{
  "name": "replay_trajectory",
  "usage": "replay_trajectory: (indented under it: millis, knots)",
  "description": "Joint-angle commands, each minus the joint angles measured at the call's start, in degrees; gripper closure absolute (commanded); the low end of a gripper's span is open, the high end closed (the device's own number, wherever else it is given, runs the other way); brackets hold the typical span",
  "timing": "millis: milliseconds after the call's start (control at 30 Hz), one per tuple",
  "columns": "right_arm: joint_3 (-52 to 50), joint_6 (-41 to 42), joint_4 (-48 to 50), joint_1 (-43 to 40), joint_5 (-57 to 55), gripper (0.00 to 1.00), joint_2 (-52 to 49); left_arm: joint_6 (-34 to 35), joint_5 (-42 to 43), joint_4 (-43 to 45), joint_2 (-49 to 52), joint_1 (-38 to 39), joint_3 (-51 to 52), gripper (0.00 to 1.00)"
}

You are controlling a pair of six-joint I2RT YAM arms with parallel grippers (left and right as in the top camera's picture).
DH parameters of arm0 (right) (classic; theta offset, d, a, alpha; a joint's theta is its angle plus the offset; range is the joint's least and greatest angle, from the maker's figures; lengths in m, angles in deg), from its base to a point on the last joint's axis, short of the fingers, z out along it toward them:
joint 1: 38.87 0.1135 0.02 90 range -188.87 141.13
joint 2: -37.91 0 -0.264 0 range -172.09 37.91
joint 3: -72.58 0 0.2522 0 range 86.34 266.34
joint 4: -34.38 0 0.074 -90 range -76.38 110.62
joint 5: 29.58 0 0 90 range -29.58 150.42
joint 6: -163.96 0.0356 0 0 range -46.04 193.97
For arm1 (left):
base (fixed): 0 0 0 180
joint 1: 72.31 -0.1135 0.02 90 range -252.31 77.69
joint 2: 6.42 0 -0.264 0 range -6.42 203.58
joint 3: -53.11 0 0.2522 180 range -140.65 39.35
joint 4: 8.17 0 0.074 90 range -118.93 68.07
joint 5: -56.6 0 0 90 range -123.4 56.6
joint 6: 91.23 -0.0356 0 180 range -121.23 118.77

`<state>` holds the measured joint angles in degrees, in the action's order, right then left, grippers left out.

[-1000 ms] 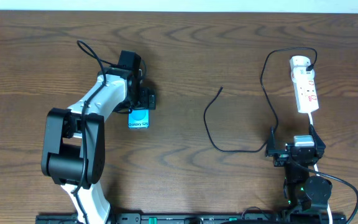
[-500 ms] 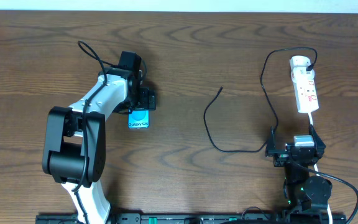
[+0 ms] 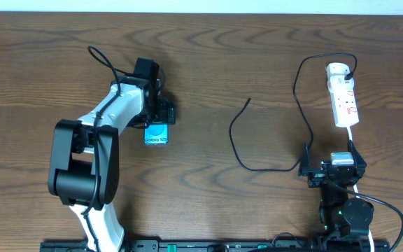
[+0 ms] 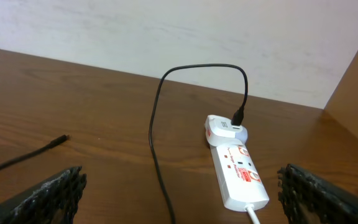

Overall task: Plug charger to phone and switch on socket
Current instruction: 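Close the left gripper on the phone's lower end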

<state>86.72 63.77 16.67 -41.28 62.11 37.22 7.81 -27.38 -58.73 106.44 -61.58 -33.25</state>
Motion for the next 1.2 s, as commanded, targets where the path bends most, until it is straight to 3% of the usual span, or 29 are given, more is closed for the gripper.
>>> replay_trajectory:
  millis: [0, 1167]
  knots:
    - [-0.07, -0.59, -0.20, 0.37, 0.00, 0.01, 0.31, 0.28, -0.72, 0.02, 1.20, 0.13, 0.39, 0.02]
    - [-0.09, -0.59, -0.20, 0.37, -0.02, 0.01, 0.31, 0.26, -0.72, 0.02, 2.14, 0.13, 0.39, 0.02]
